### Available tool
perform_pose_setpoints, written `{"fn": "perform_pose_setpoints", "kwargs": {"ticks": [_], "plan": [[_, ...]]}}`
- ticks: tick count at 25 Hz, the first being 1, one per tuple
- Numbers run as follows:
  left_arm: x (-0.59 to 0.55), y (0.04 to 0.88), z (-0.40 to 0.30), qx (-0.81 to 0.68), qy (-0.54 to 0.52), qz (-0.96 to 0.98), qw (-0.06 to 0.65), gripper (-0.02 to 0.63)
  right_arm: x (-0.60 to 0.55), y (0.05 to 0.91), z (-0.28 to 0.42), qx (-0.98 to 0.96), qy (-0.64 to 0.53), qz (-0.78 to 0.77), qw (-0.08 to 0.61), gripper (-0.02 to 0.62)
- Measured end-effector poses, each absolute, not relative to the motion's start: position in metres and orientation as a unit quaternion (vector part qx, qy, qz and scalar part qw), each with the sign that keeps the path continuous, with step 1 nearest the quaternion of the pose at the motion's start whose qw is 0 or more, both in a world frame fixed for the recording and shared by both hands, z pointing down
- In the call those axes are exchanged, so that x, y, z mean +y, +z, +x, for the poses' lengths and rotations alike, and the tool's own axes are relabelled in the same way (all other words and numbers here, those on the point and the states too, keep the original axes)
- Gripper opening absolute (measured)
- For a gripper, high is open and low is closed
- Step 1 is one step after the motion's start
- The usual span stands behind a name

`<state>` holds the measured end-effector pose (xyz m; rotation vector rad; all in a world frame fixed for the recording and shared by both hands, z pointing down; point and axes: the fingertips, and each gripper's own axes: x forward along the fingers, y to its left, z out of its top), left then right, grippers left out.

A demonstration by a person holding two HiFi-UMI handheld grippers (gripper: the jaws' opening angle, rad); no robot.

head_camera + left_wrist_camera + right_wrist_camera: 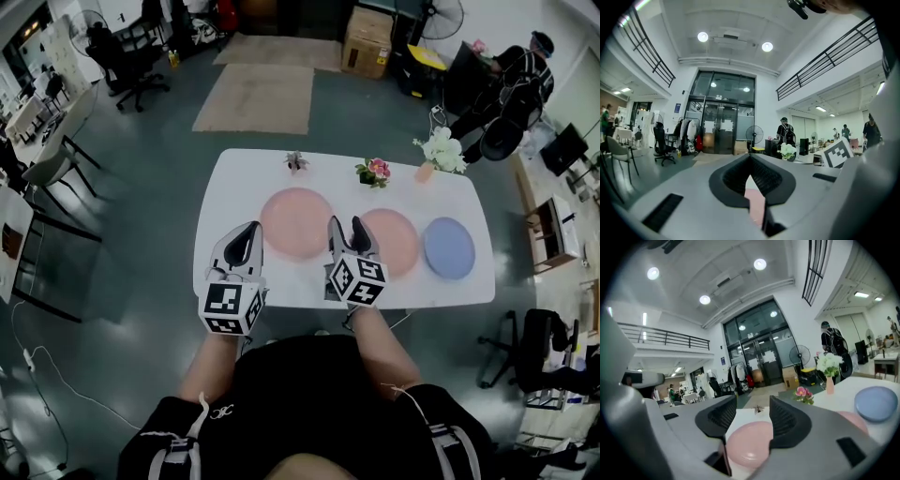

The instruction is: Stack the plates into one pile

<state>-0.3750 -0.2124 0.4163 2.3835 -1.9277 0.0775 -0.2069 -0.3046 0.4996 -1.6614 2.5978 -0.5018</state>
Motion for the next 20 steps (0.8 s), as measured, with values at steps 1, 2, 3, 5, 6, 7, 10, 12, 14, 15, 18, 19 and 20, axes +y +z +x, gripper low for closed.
{"fn": "perform_pose_setpoints", "kwargs": {"ticks": [1,2,3,5,6,7,10,12,14,15,18,19,20], "plan": [[-0.213,0.418,-0.377,-0.630,0.027,0.775,0.038,0.012,-0.311,0.520,-0.208,0.826,-0.187,-0.532,-0.005,0.219],[-0.213,0.420,-0.379,-0.632,0.029,0.773,0.039,0.012,-0.317,0.545,-0.208,0.818,-0.220,-0.532,-0.022,0.219],[-0.213,0.423,-0.380,-0.634,0.031,0.772,0.040,0.012,-0.321,0.572,-0.208,0.806,-0.259,-0.531,-0.040,0.219],[-0.212,0.431,-0.383,-0.637,0.036,0.768,0.044,0.012,-0.326,0.630,-0.207,0.771,-0.350,-0.527,-0.074,0.219],[-0.211,0.435,-0.384,-0.639,0.039,0.767,0.047,0.012,-0.327,0.657,-0.205,0.749,-0.396,-0.525,-0.086,0.219],[-0.211,0.440,-0.385,-0.640,0.041,0.766,0.051,0.012,-0.327,0.681,-0.204,0.727,-0.435,-0.522,-0.095,0.219],[-0.208,0.448,-0.390,-0.643,0.050,0.762,0.057,0.012,-0.322,0.730,-0.203,0.672,-0.520,-0.516,-0.103,0.219],[-0.205,0.450,-0.394,-0.646,0.055,0.759,0.059,0.012,-0.318,0.747,-0.206,0.643,-0.563,-0.510,-0.093,0.218],[-0.201,0.451,-0.399,-0.649,0.058,0.756,0.060,0.012,-0.316,0.758,-0.210,0.617,-0.602,-0.502,-0.071,0.210],[-0.199,0.452,-0.402,-0.651,0.059,0.754,0.061,0.012,-0.316,0.761,-0.212,0.604,-0.621,-0.497,-0.056,0.204],[-0.194,0.455,-0.409,-0.656,0.062,0.749,0.064,0.012,-0.320,0.770,-0.219,0.572,-0.662,-0.485,-0.013,0.183],[-0.193,0.456,-0.411,-0.658,0.062,0.748,0.065,0.012,-0.321,0.774,-0.221,0.564,-0.670,-0.483,-0.008,0.181],[-0.192,0.457,-0.412,-0.659,0.063,0.747,0.065,0.012,-0.322,0.778,-0.222,0.558,-0.676,-0.482,-0.008,0.179]]}}
